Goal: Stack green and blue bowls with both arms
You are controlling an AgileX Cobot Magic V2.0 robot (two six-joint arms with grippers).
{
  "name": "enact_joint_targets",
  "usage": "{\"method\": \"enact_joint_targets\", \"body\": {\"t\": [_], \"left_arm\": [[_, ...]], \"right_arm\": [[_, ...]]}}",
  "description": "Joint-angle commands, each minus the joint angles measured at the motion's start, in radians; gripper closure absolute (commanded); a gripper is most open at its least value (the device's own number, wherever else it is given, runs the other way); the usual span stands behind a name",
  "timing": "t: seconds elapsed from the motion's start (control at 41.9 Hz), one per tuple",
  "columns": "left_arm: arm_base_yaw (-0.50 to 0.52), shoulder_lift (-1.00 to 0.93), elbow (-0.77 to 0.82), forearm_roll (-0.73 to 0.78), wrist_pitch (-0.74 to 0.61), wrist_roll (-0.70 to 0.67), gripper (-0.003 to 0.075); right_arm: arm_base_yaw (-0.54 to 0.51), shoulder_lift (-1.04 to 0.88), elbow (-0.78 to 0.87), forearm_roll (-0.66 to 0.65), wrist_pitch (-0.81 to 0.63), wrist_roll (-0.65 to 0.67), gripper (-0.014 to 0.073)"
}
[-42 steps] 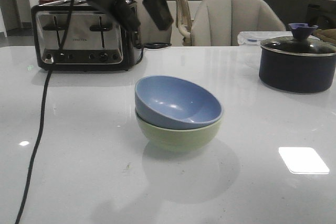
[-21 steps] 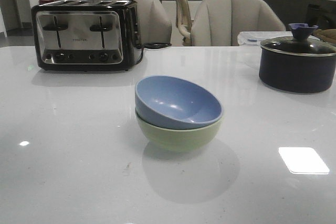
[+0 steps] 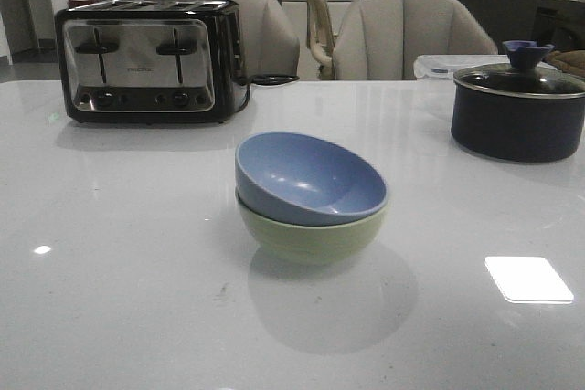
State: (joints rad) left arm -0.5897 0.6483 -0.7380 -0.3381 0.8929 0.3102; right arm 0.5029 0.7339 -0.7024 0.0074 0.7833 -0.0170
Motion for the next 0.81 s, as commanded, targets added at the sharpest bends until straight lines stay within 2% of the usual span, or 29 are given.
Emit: {"method": "enact_joint_targets", "body": {"t": [0.0, 0.263, 0.406, 0.788], "left_arm": [[-0.008, -0.035, -0.011, -0.018, -0.078, 0.002, 0.0319], [-0.008, -0.042, -0.006, 0.027, -0.089, 0.0, 0.0616], [-0.008, -0.042, -0.006, 0.124, -0.113, -0.112, 0.0618], [-0.008, -0.042, -0.006, 0.12, -0.113, -0.115, 0.0618]], "right_arm": [[-0.001, -0.006, -0.026, -0.007, -0.059, -0.003, 0.022], [-0.001, -0.006, -0.026, -0.007, -0.054, -0.003, 0.0561], [-0.001, -0.006, -0.026, -0.007, -0.054, -0.003, 0.0552], [-0.001, -0.006, -0.026, -0.007, -0.054, -0.003, 0.0552]]}}
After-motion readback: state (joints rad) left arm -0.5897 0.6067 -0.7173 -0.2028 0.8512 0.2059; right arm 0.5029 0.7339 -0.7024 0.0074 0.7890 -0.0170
